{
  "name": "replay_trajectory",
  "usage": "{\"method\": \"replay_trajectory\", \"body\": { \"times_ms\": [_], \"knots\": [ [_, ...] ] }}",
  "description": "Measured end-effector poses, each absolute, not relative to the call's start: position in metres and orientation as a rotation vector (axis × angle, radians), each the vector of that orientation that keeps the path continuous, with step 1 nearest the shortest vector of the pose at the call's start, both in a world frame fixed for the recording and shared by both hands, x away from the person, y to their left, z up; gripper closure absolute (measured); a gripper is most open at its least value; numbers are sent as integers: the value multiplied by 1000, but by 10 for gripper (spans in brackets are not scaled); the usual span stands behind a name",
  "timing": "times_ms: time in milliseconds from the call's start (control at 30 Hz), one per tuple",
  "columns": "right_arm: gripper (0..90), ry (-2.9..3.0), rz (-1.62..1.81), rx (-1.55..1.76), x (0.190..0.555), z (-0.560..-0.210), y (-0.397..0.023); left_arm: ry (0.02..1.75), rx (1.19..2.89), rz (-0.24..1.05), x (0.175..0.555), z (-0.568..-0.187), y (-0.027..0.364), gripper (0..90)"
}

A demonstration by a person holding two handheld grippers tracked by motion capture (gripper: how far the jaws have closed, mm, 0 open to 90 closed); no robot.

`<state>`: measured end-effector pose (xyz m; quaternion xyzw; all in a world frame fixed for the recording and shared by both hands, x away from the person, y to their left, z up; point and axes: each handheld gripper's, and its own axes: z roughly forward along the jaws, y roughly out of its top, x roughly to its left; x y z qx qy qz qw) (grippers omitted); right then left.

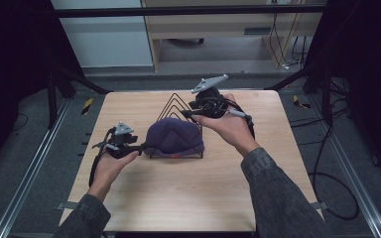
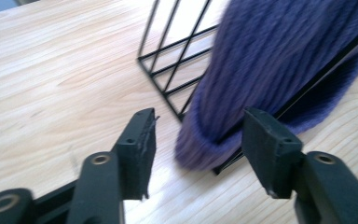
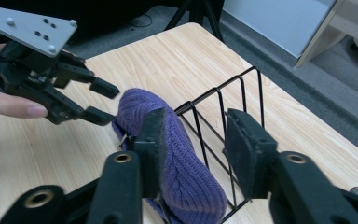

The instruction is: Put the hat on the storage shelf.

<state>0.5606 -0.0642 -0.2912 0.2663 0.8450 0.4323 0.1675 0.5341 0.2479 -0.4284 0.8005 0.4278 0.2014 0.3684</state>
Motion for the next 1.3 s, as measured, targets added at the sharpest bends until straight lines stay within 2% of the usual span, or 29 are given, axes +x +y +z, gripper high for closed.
{"method": "replay_trajectory", "body": {
  "times_ms": [200, 333, 500, 733, 933, 1300],
  "knots": [
    [440, 2375, 1228, 775, 561, -289, -72, 1199, 1975, 489, 521, -433, 267, 264],
    [354, 2355, 1188, 818, 565, -296, -79, 1264, 1905, 531, 514, -443, 277, 155],
    [258, 2325, 1162, 887, 571, -303, -92, 1292, 1892, 512, 511, -459, 283, 120],
    [169, 2274, 1162, 961, 570, -306, -117, 1280, 1993, 515, 509, -472, 283, 65],
    [122, 2213, 1176, 1040, 566, -315, -142, 1307, 2044, 514, 507, -481, 288, 61],
    [111, 2132, 1160, 1195, 556, -348, -179, 1346, 2113, 490, 528, -493, 283, 61]
  ]
}}
